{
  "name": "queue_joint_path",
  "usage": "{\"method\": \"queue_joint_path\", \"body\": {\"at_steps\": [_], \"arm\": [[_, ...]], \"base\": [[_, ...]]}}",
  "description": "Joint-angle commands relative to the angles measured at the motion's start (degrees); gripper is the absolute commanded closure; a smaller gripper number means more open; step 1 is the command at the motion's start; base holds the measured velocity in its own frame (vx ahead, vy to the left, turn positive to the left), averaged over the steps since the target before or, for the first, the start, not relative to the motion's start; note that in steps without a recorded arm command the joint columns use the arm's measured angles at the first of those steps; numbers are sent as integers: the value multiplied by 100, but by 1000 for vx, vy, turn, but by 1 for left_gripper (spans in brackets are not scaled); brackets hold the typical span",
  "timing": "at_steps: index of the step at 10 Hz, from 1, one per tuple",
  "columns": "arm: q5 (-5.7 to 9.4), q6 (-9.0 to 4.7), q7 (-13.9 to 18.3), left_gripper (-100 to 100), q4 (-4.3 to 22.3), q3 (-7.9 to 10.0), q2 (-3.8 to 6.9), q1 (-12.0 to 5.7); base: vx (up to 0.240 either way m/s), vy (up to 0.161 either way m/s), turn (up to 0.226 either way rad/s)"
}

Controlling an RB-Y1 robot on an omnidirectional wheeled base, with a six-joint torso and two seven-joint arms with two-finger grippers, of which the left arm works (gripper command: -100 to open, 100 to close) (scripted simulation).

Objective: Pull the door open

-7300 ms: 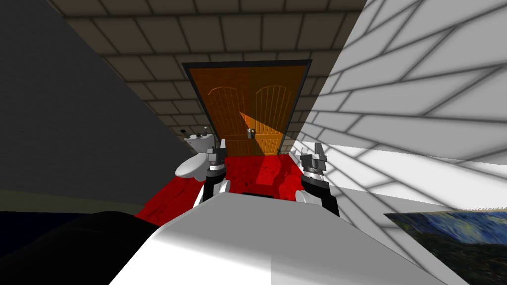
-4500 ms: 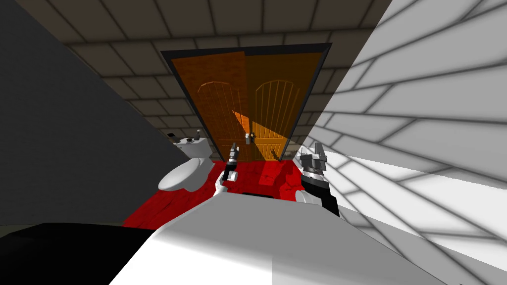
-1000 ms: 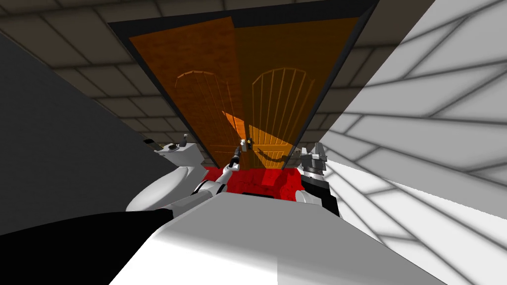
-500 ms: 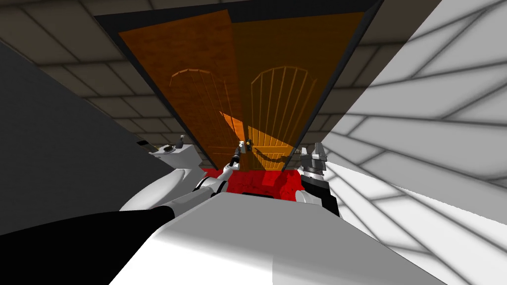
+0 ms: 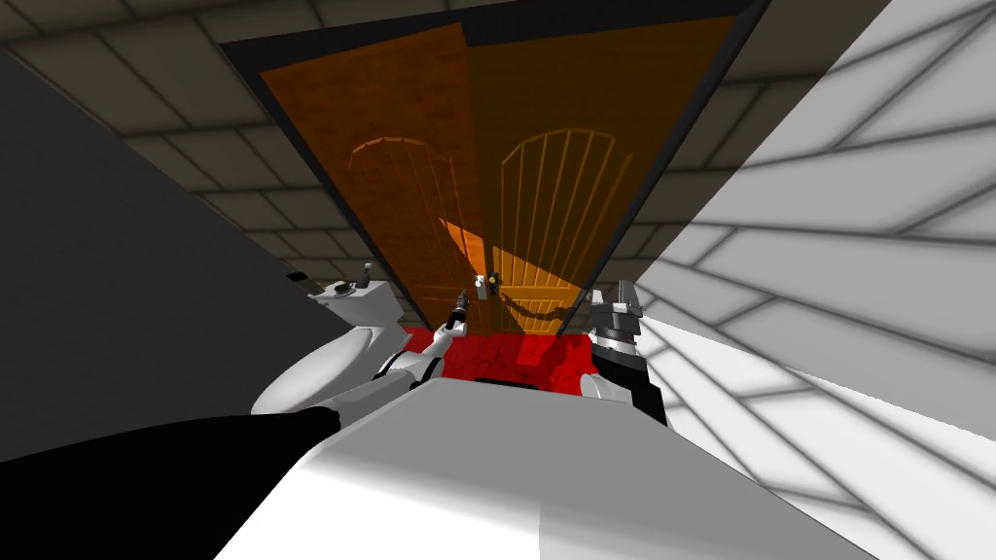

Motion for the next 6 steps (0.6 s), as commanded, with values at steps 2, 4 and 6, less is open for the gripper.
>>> {"method": "queue_joint_path", "body": {"at_steps": [2,4,6], "arm": [[57,-69,96,-100,178,99,262,114],[77,-83,144,-100,198,122,354,146],[72,-94,173,-100,179,93,341,99]], "base": [[-15,72,82],[105,36,-49],[174,-23,-103]]}}
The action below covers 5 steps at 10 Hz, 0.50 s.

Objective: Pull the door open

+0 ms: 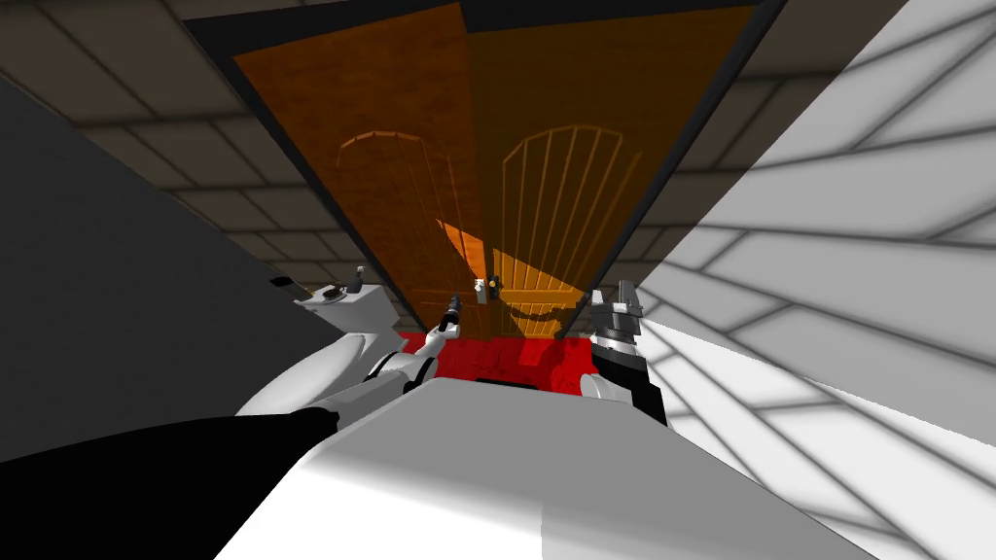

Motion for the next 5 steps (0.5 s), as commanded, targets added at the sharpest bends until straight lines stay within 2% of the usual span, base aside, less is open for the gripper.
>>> {"method": "queue_joint_path", "body": {"at_steps": [1,3,4,5], "arm": [[-11,8,20,-100,-53,-42,-42,-59],[-34,2,28,-100,-100,-107,-137,-158],[-34,2,28,-100,-100,-107,-137,-158],[-34,-47,43,-100,-7,-109,-124,-199]], "base": [[186,-47,-131],[217,-76,-150],[144,-53,-36],[45,-21,4]]}}
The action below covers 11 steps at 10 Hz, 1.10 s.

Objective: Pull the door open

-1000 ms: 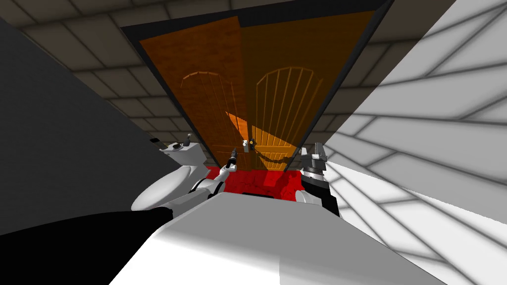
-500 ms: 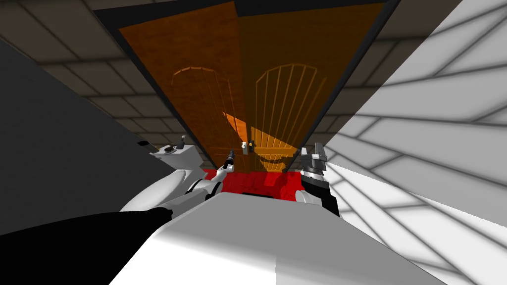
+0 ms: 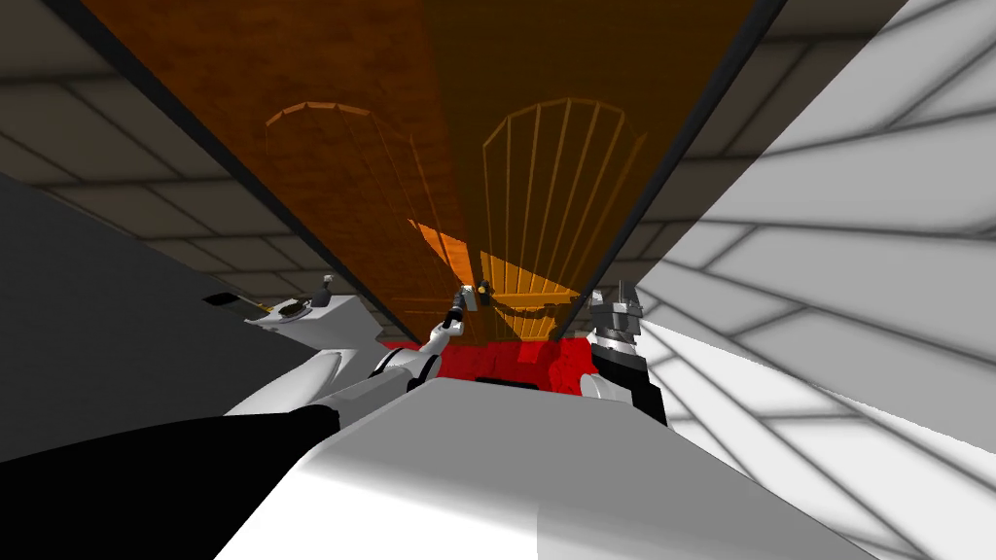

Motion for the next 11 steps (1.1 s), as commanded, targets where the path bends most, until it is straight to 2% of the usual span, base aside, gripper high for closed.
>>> {"method": "queue_joint_path", "body": {"at_steps": [1,6,8,9,10,11], "arm": [[0,-12,1,100,19,1,2,-5],[0,-12,1,100,19,1,2,-5],[0,-12,81,100,50,-10,132,90],[0,-12,81,100,50,-10,132,90],[-37,-156,149,-100,251,-92,91,-45],[-47,-147,161,-100,242,-114,78,-57]], "base": [[0,0,0],[-11,5,-3],[-148,55,17],[-150,72,33],[-155,39,-41],[-194,2,-39]]}}
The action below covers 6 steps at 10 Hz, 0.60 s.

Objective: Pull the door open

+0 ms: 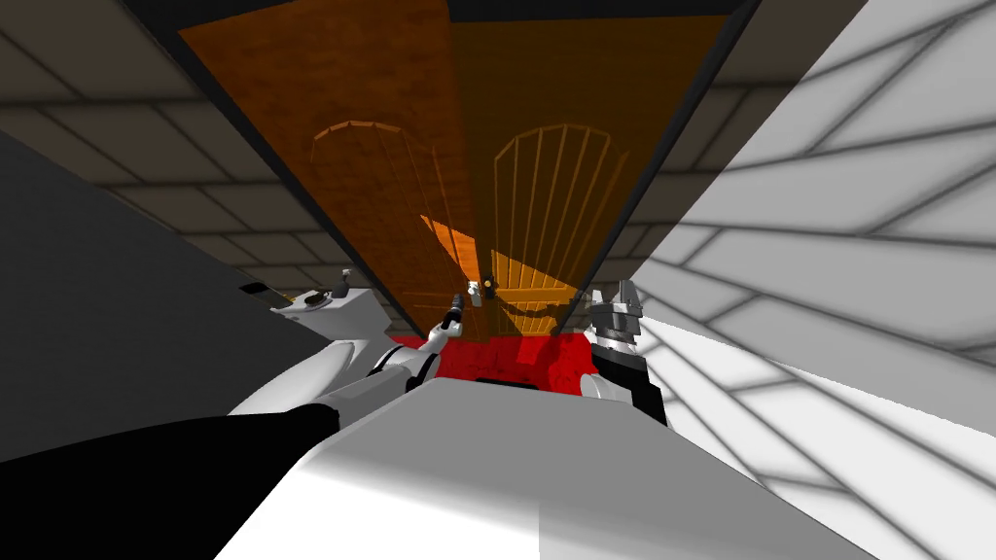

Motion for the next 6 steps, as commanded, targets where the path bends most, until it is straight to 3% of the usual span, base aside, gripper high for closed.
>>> {"method": "queue_joint_path", "body": {"at_steps": [1,6], "arm": [[-31,22,25,-100,-47,-64,-56,-22],[-139,112,143,-100,-137,-300,-195,-151]], "base": [[-209,15,-44],[-172,30,-56]]}}
